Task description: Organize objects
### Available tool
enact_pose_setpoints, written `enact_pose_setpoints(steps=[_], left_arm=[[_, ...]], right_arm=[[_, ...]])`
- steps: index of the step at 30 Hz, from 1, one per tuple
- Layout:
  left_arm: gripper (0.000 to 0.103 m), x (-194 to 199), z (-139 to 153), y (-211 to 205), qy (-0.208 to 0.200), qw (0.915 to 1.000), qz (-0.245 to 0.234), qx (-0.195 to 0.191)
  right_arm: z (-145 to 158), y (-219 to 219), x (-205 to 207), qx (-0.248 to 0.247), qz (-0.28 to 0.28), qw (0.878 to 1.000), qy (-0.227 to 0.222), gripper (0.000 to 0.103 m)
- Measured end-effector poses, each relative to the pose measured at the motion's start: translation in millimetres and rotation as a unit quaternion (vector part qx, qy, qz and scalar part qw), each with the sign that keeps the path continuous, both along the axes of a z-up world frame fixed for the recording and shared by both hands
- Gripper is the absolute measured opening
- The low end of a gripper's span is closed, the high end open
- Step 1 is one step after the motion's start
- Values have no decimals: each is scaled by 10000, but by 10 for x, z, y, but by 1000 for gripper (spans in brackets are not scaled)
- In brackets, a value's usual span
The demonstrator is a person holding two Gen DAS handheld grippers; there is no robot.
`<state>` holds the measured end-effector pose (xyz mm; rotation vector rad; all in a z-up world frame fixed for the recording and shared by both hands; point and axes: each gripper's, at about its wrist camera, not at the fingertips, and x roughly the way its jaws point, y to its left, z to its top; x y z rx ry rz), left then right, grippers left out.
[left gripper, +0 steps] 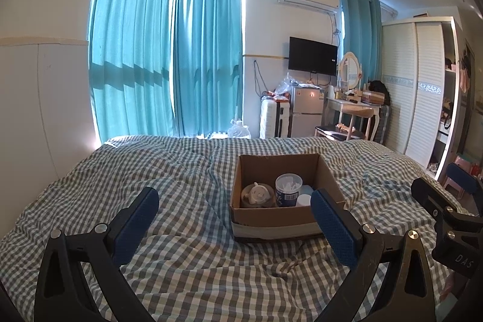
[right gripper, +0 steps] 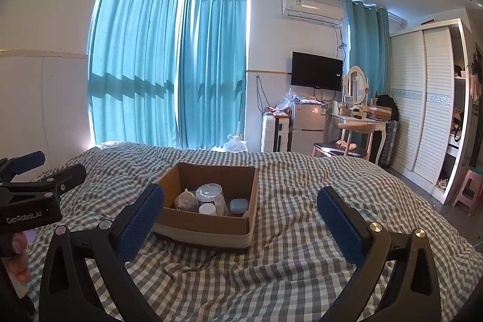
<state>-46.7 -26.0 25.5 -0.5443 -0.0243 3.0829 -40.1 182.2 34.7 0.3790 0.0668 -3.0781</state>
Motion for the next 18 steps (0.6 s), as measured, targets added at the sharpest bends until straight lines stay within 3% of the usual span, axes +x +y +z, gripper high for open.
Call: enact_pose_setpoints(steps=[18], left_arm=[[103, -22, 38, 11, -32, 9998, 58, -161]], right_arm=[[28, -7, -14, -95, 60, 9999, -78, 102]])
